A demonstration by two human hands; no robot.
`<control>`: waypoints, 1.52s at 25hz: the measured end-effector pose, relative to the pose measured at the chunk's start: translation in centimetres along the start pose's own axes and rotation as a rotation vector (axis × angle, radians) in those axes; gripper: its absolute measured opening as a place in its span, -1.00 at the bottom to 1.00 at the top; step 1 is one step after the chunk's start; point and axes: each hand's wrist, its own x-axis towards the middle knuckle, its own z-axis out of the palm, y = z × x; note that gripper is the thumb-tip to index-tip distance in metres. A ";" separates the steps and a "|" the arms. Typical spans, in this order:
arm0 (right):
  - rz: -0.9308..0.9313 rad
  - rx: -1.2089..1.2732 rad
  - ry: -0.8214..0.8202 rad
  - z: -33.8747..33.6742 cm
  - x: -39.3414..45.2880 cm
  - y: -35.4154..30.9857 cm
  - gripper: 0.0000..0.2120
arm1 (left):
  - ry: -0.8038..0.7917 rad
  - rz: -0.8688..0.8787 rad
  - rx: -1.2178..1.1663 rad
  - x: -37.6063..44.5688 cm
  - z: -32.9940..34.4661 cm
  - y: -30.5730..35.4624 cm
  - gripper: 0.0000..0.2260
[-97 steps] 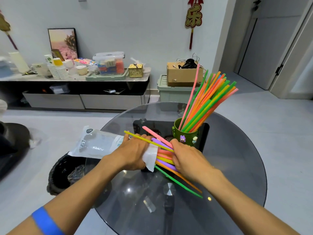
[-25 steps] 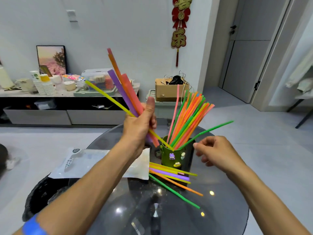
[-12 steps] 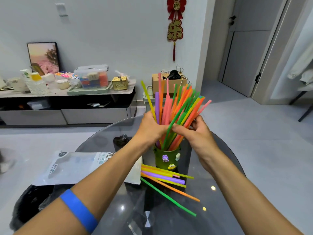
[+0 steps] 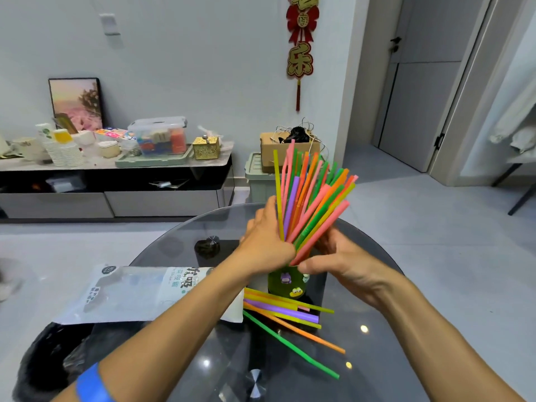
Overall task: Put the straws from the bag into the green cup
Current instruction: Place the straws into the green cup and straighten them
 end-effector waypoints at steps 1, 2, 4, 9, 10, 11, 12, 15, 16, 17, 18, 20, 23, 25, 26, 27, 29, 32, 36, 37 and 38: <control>0.008 -0.010 0.022 0.3 0.3 0.1 -0.16 | -0.088 0.006 -0.085 -0.1 -0.2 -0.3 -0.17; -0.006 0.012 0.057 0.7 0.7 0.0 -0.15 | -0.152 -0.010 -0.191 0.0 -0.5 -0.7 -0.14; -0.079 0.150 0.177 1.4 2.2 -0.2 -0.28 | -0.201 -0.040 -0.306 0.3 -1.2 -1.2 -0.12; -0.172 0.273 0.457 3.0 5.8 -1.4 -0.53 | -0.108 0.138 -0.233 1.9 0.3 -0.1 -0.10; -0.199 0.304 0.488 3.2 6.2 -1.7 -0.57 | -0.031 0.179 -0.233 2.6 0.7 0.0 -0.09; -0.235 0.326 0.506 3.2 6.5 -2.1 -0.58 | 0.028 0.220 -0.250 3.4 0.8 0.0 -0.10; -0.262 0.331 0.510 3.1 6.6 -2.2 -0.56 | 0.046 0.244 -0.258 4.0 0.8 -0.1 -0.10; -0.240 0.313 0.500 2.7 6.3 -1.2 -0.49 | -0.004 0.221 -0.151 4.1 1.1 -1.1 -0.09; -0.218 0.306 0.490 2.8 6.2 -0.7 -0.47 | -0.042 0.197 -0.097 3.7 1.5 -1.4 -0.08; -0.201 0.300 0.486 3.0 6.1 -0.2 -0.44 | -0.064 0.175 -0.057 3.4 1.9 -1.7 -0.06; -0.192 0.295 0.499 3.0 6.2 0.0 -0.45 | -0.056 0.164 -0.034 3.1 2.2 -1.7 -0.04; -0.219 0.305 0.534 2.8 6.5 -0.4 -0.52 | -0.001 0.173 -0.032 3.4 2.1 -1.2 0.02; -0.237 0.328 0.529 2.6 6.6 -0.4 -0.51 | -0.042 0.183 0.025 3.9 1.7 -0.8 0.12; -0.219 0.320 0.489 2.6 6.0 0.7 -0.45 | -0.109 0.146 0.059 3.0 1.8 -1.8 0.20; -0.212 0.312 0.471 2.6 5.7 1.1 -0.44 | -0.132 0.129 0.045 2.4 1.6 -2.5 0.25; -0.216 0.295 0.451 2.3 5.5 1.4 -0.44 | -0.146 0.113 0.018 2.0 1.3 -3.2 0.28; -0.227 0.280 0.386 1.8 5.2 1.6 -0.42 | -0.154 0.121 -0.016 1.1 0.7 -4.1 0.24; -0.195 0.218 0.307 1.8 4.9 1.8 -0.39 | -0.123 0.221 0.013 -0.2 0.3 -3.7 0.11; -0.152 0.263 0.293 1.7 4.7 2.5 -0.43 | -0.088 0.276 0.436 -0.6 0.4 -2.2 0.07; -0.147 0.276 0.291 1.7 4.7 2.5 -0.43 | -0.086 0.257 0.571 -0.6 0.6 -2.0 0.06; -0.145 0.286 0.289 1.9 4.7 2.5 -0.42 | -0.073 0.242 0.629 -0.7 0.8 -2.1 0.07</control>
